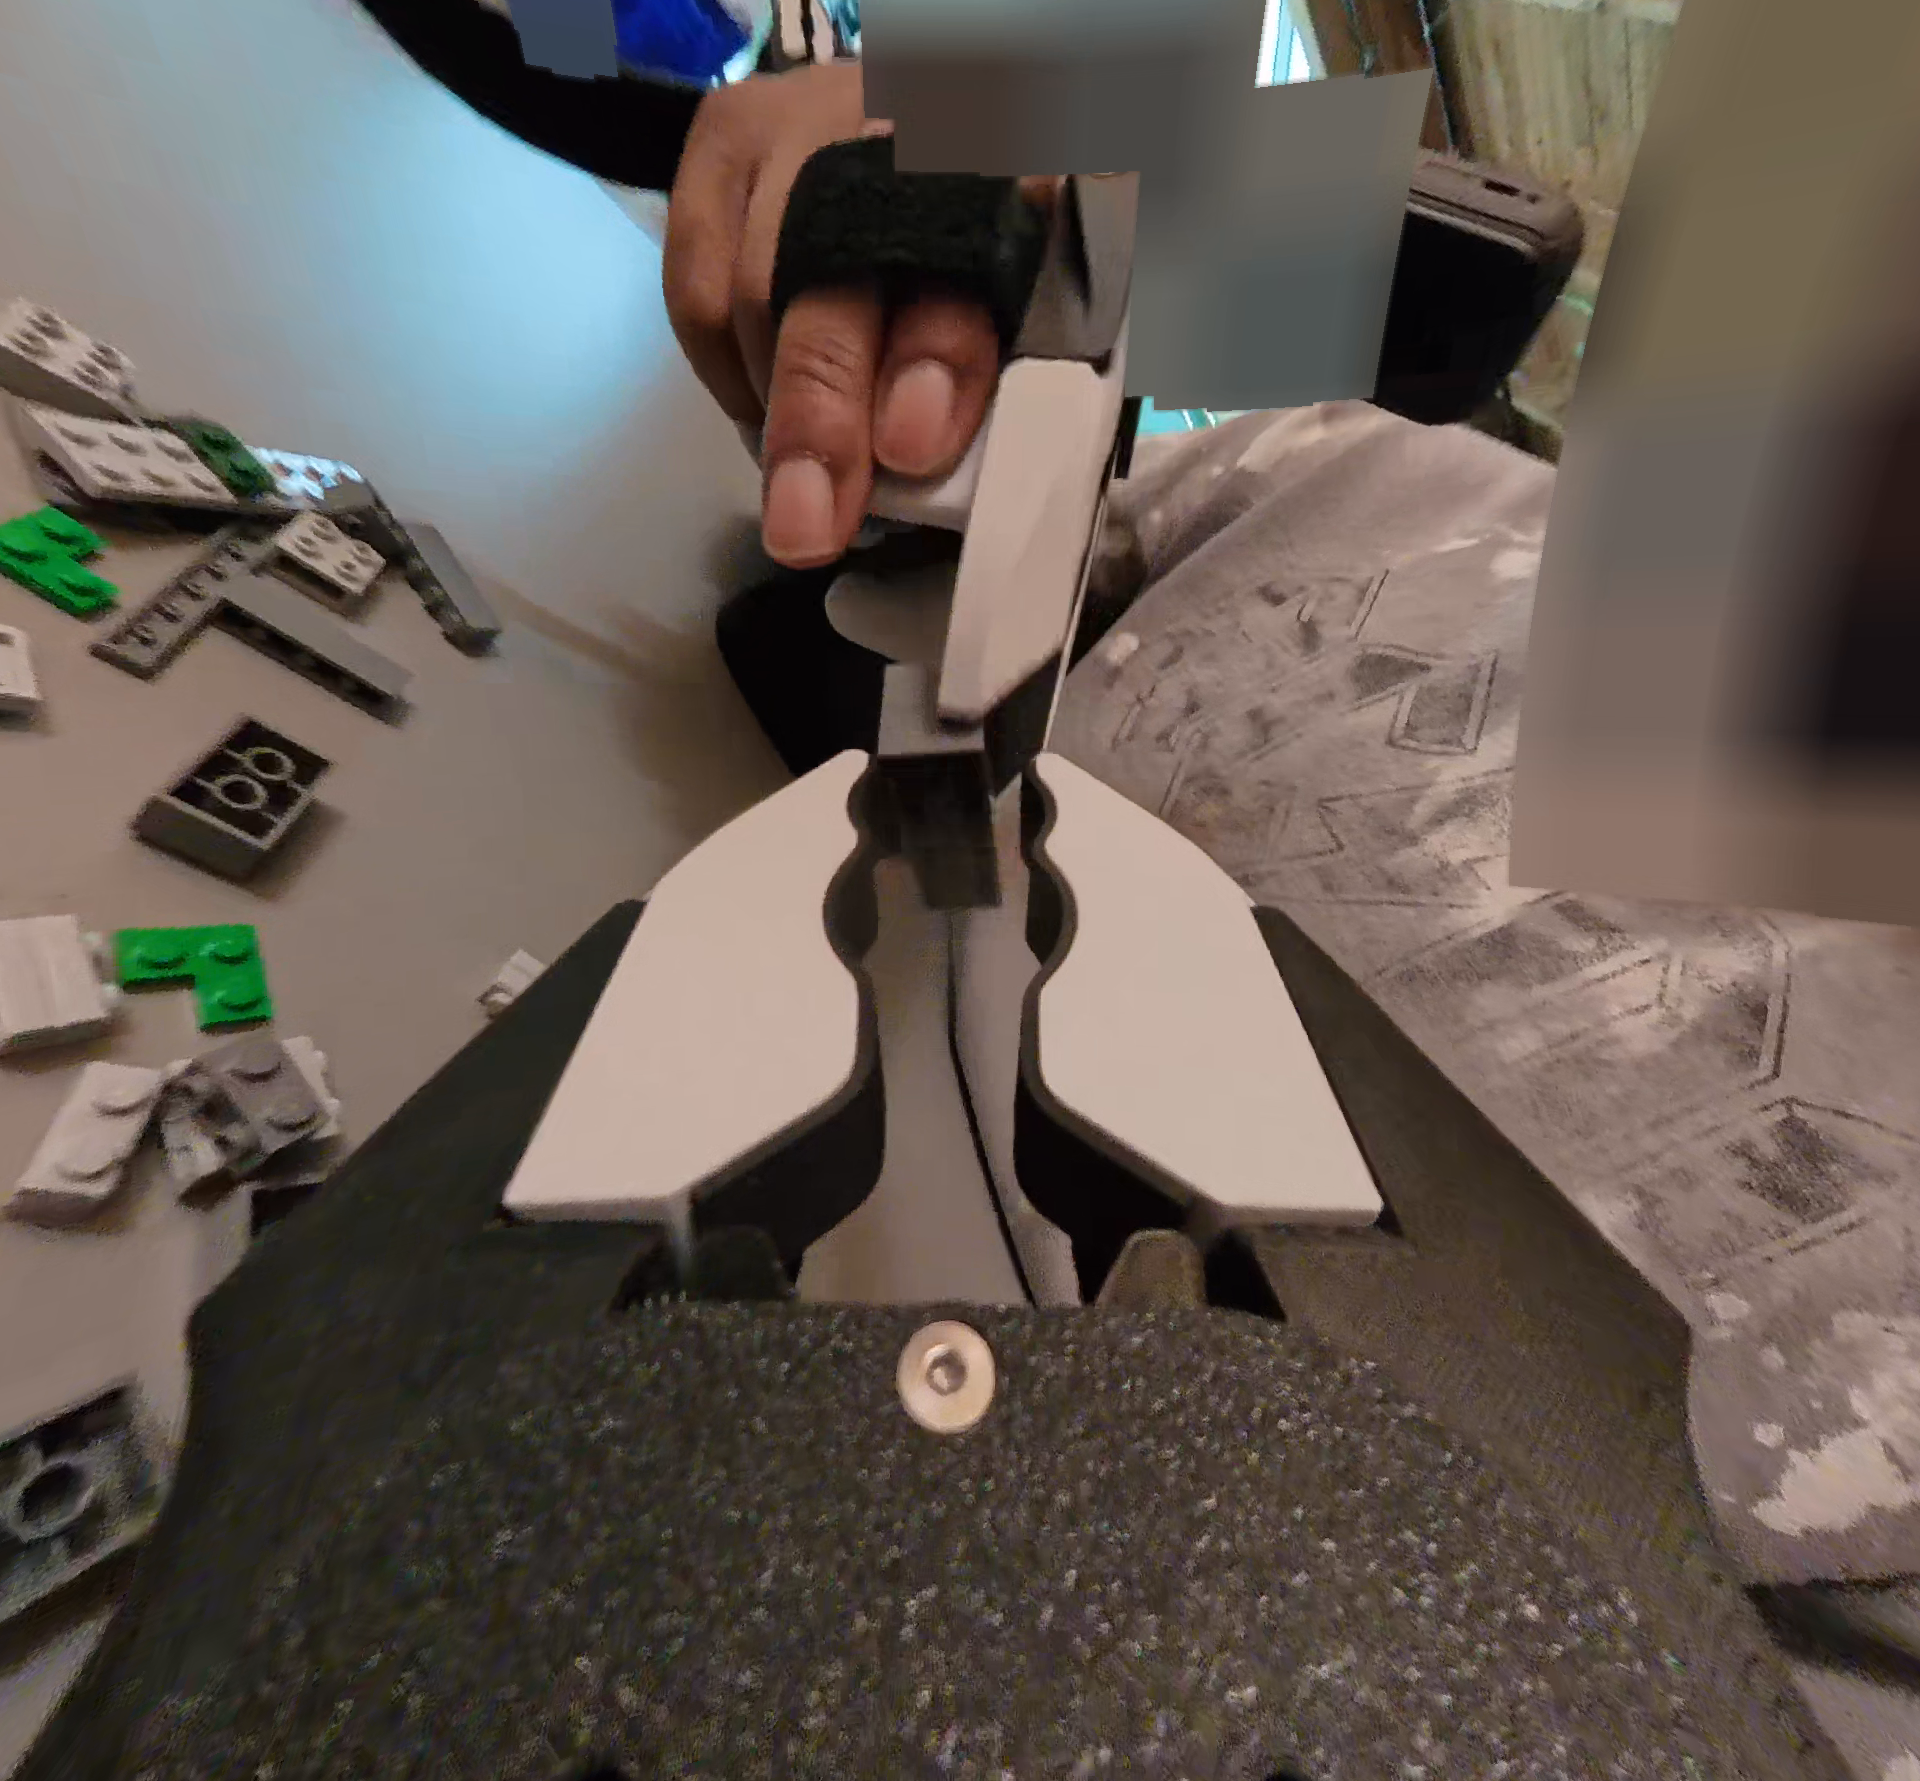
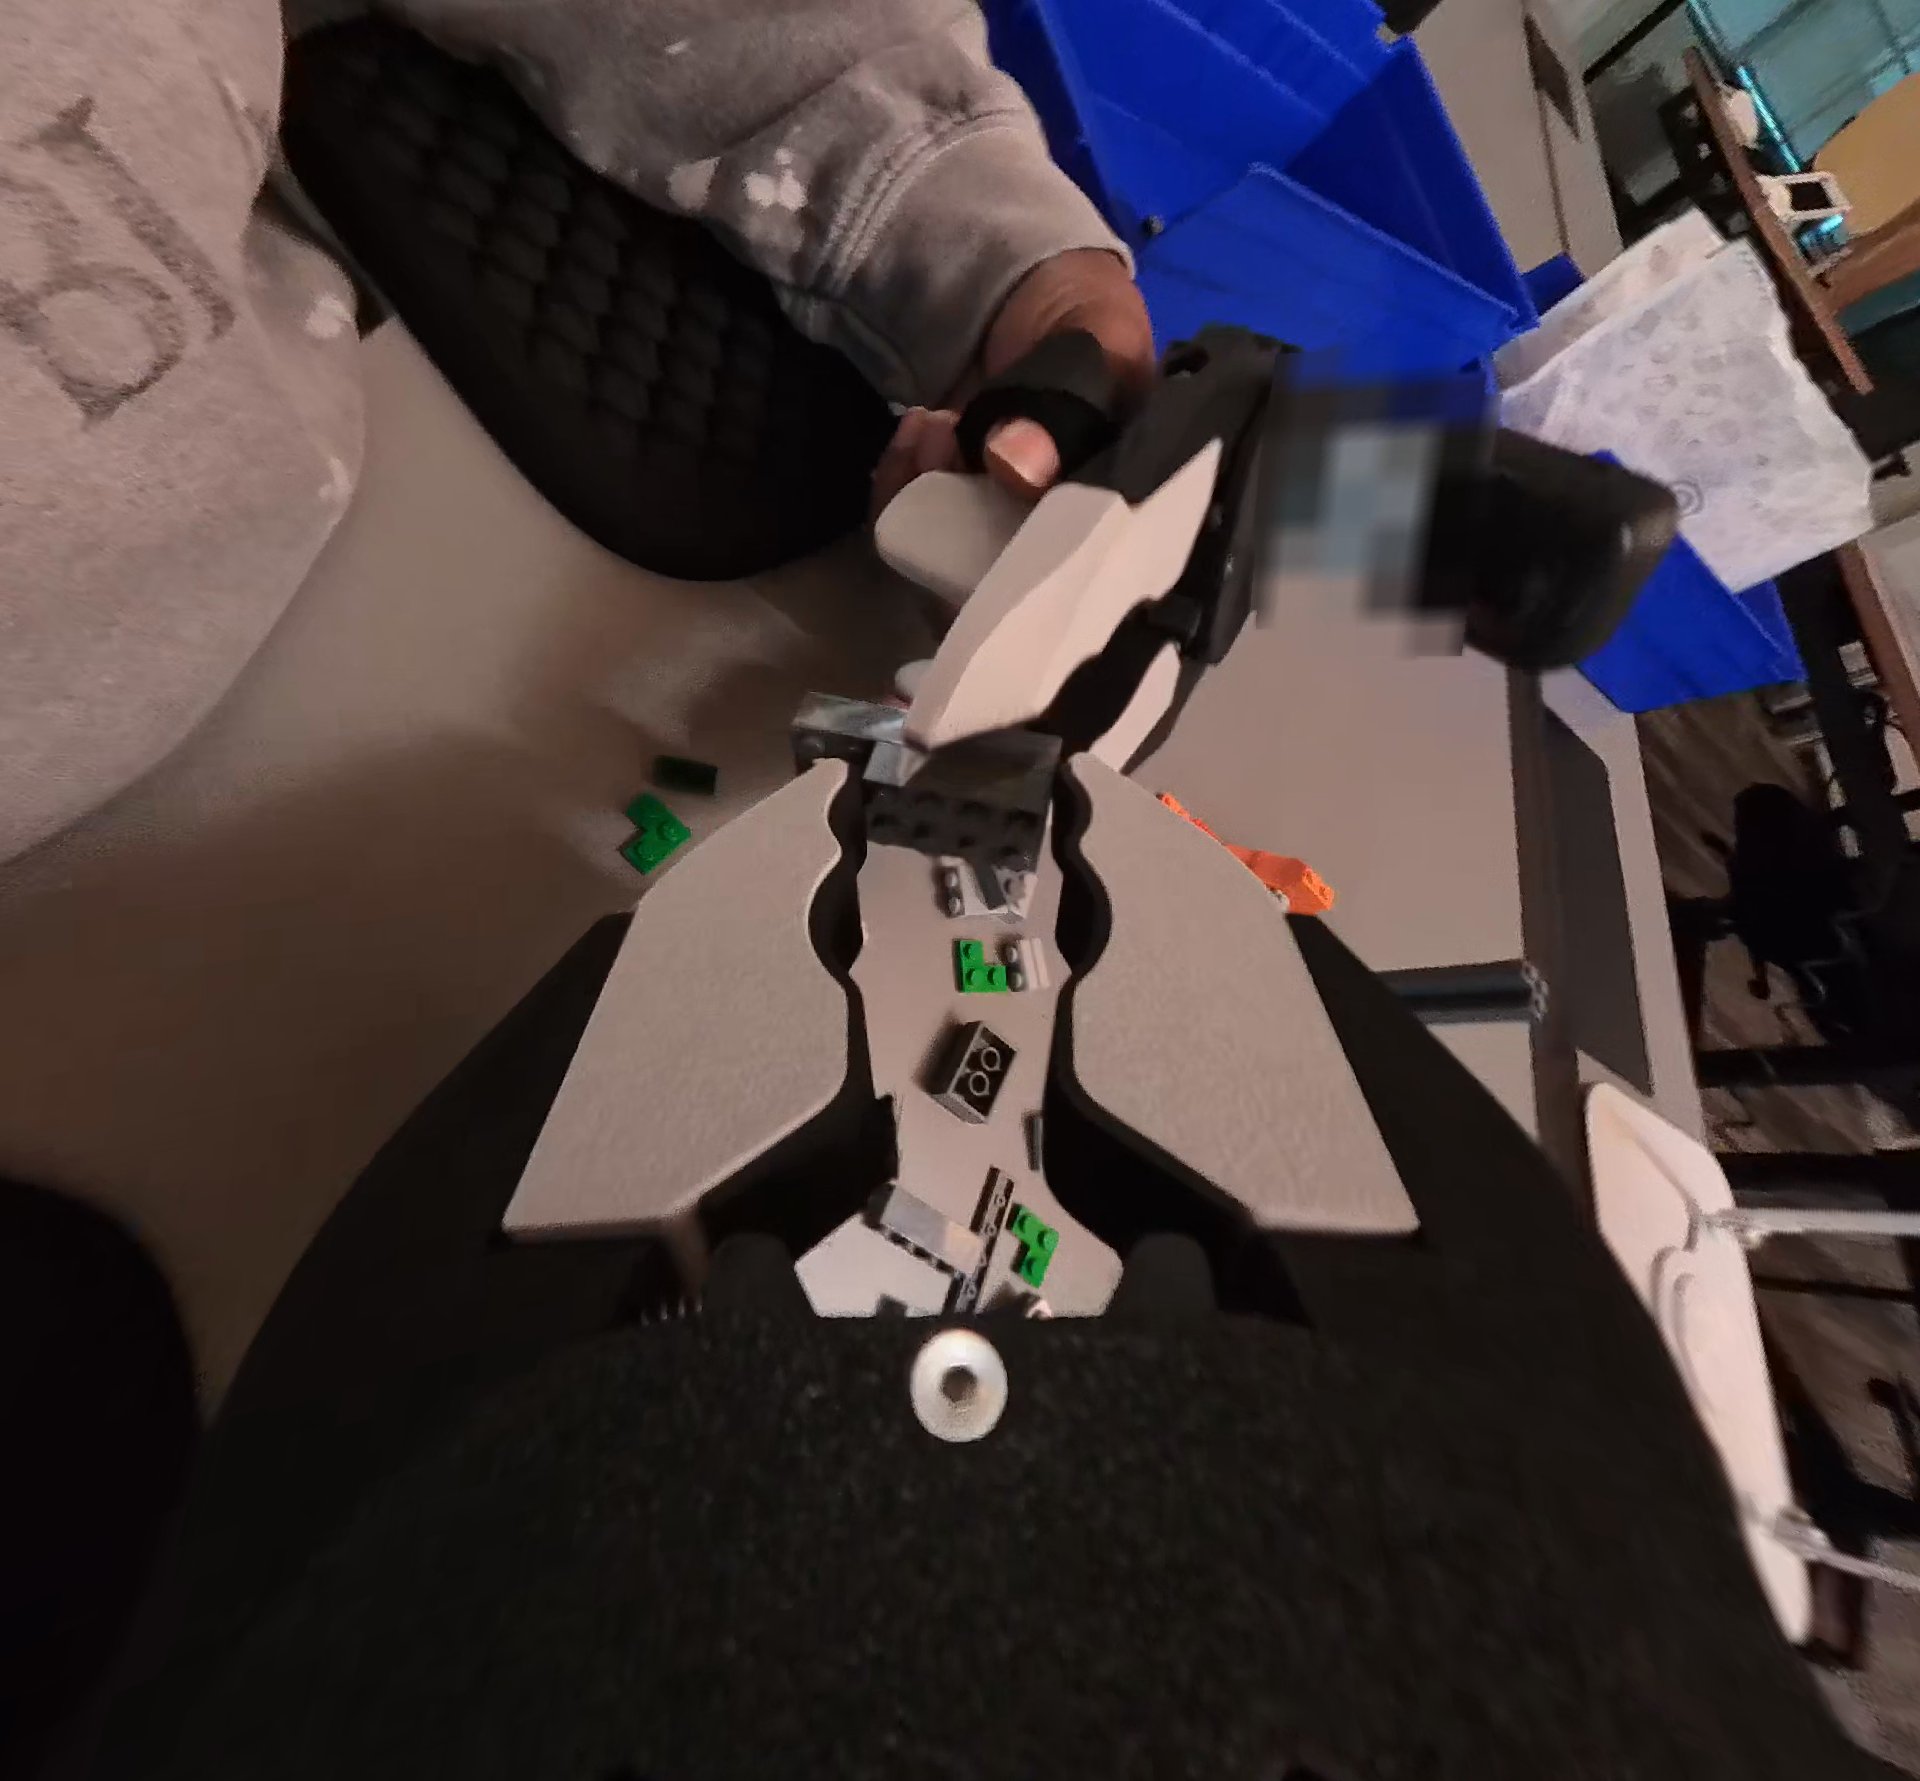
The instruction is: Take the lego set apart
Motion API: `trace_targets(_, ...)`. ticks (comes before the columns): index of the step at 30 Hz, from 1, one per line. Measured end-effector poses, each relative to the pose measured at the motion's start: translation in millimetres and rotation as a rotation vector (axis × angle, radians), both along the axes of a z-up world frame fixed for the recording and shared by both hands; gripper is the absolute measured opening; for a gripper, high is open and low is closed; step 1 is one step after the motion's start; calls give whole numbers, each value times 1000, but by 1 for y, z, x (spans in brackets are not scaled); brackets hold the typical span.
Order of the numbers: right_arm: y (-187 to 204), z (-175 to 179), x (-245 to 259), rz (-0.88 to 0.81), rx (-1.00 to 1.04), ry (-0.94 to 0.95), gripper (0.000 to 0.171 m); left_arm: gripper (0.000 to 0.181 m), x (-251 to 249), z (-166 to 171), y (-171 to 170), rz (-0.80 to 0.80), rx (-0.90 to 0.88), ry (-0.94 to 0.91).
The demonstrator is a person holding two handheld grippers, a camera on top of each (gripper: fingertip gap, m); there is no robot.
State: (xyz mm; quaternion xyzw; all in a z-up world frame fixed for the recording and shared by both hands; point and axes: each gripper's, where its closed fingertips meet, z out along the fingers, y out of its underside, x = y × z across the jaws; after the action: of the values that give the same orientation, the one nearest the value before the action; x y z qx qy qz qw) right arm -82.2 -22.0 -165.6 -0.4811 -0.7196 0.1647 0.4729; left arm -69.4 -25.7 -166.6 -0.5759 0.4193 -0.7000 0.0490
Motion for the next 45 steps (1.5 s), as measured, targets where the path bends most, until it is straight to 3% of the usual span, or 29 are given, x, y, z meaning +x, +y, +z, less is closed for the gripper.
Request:
trace_targets(15,19,18,7,-78,-5,115,33,18,6,18,26,198,59,-60)
trace_targets(18,28,28,26,-126,-25,140,33,17,-16,28,39,233,25,-129)
trace_targets(20,32,25,38,-148,-17,113,33,17,-21,23,40,256,135,-97)
trace_targets(24,27,17,29,-104,-130,180,33,17,-9,12,39,243,179,-32)
trace_targets(28,26,-13,27,-86,-240,116,34,17,-11,16,41,249,129,-72)
trace_targets(32,19,-37,12,-71,-209,28,34,17,-11,19,37,239,88,-97)
trace_targets(38,29,-9,5,-128,-103,81,50,17,-5,15,36,234,15,-80)
trace_targets(43,35,-1,2,-185,56,45,45,17,1,10,36,245,-10,-53)
trace_targets(45,36,-2,2,-199,115,16,34,17,2,9,35,243,-10,-45)
